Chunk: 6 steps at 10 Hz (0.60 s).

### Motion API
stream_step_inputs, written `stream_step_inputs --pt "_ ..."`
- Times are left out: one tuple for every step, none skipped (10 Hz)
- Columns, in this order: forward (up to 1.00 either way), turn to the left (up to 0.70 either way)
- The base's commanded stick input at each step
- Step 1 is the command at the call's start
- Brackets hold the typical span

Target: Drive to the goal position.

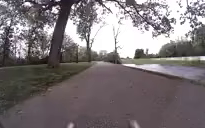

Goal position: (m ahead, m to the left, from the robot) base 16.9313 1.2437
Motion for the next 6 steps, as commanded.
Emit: stream_step_inputs --pt "0.70 0.00" --pt "0.70 0.00" --pt "0.70 0.00" --pt "0.70 0.00" --pt "0.70 0.00" --pt "0.70 0.00"
